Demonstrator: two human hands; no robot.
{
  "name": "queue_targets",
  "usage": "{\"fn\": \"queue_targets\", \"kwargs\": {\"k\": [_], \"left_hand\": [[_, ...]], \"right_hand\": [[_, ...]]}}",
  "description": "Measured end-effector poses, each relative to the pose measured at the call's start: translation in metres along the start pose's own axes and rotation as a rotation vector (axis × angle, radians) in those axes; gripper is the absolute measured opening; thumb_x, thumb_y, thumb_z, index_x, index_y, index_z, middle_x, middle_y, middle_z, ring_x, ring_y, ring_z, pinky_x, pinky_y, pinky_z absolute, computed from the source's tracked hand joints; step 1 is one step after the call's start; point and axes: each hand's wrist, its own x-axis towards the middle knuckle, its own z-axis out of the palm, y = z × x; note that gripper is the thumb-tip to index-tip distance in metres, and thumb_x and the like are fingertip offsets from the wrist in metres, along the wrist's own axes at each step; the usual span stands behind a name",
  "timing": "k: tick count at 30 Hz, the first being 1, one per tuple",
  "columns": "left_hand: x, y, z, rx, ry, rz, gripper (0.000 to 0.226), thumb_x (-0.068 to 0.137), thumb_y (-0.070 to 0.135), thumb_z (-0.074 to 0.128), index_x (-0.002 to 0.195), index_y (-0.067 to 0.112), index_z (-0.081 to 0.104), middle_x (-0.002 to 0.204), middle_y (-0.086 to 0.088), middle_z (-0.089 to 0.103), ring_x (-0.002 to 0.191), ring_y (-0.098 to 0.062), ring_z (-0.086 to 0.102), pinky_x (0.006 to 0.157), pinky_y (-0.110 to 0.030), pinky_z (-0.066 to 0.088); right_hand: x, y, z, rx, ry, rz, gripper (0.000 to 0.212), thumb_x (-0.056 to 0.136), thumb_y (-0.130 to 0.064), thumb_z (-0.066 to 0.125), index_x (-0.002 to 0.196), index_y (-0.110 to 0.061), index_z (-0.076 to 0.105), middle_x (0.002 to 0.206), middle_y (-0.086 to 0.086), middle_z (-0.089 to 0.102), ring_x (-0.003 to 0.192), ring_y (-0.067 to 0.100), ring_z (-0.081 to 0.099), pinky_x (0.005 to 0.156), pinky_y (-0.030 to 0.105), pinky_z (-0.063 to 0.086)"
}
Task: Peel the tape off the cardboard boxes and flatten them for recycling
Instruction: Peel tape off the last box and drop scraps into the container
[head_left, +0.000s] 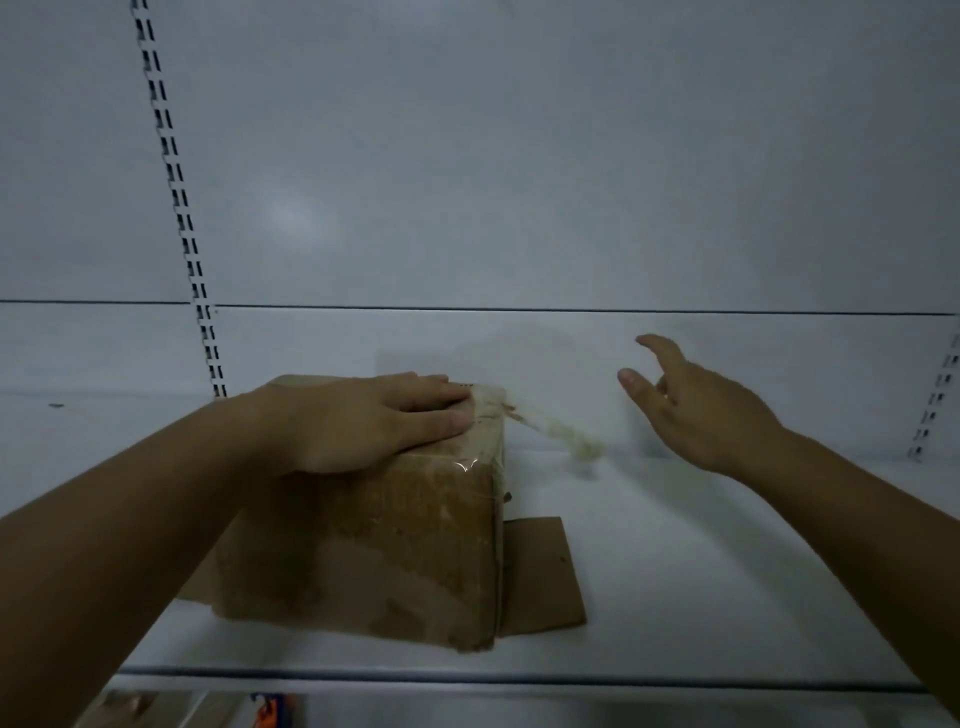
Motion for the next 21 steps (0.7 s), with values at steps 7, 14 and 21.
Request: {"fn": "queue_targets", "kwargs": {"k": [7, 14, 21], "left_hand": [[0.004, 0.003, -0.001, 0.013, 0.002, 0.007, 0.063, 0.082, 0.068, 0.025, 0.143, 0.050, 0.024, 0.154, 0.023, 0.017, 0.141, -0.001, 0.016, 0.111, -0.026, 0.007], [-0.002, -0.001, 0.000, -0.051, 0.000, 0.091, 0.042, 0.098, 0.049, 0.030, 0.140, 0.048, 0.032, 0.145, 0.023, 0.033, 0.134, -0.002, 0.028, 0.110, -0.026, 0.018], [0.007, -0.011, 0.003, -0.016, 0.021, 0.102, 0.062, 0.086, 0.070, 0.029, 0.143, 0.046, 0.030, 0.151, 0.020, 0.029, 0.140, -0.004, 0.022, 0.118, -0.040, 0.014]], "right_hand": [[-0.036, -0.067, -0.005, 0.298, 0.331, -0.518, 0.033, 0.086, -0.046, 0.054, 0.107, -0.022, 0.061, 0.105, -0.010, 0.053, 0.094, 0.005, 0.051, 0.077, 0.022, 0.045], [-0.063, -0.110, 0.019, 0.141, 0.245, -0.844, 0.060, 0.074, -0.062, 0.058, 0.122, -0.026, 0.050, 0.124, -0.003, 0.054, 0.112, 0.008, 0.045, 0.090, 0.026, 0.043], [-0.063, -0.107, 0.019, 0.415, 0.307, -0.817, 0.039, 0.083, -0.040, 0.061, 0.112, -0.015, 0.068, 0.117, -0.002, 0.062, 0.106, 0.006, 0.056, 0.087, 0.021, 0.050]]}}
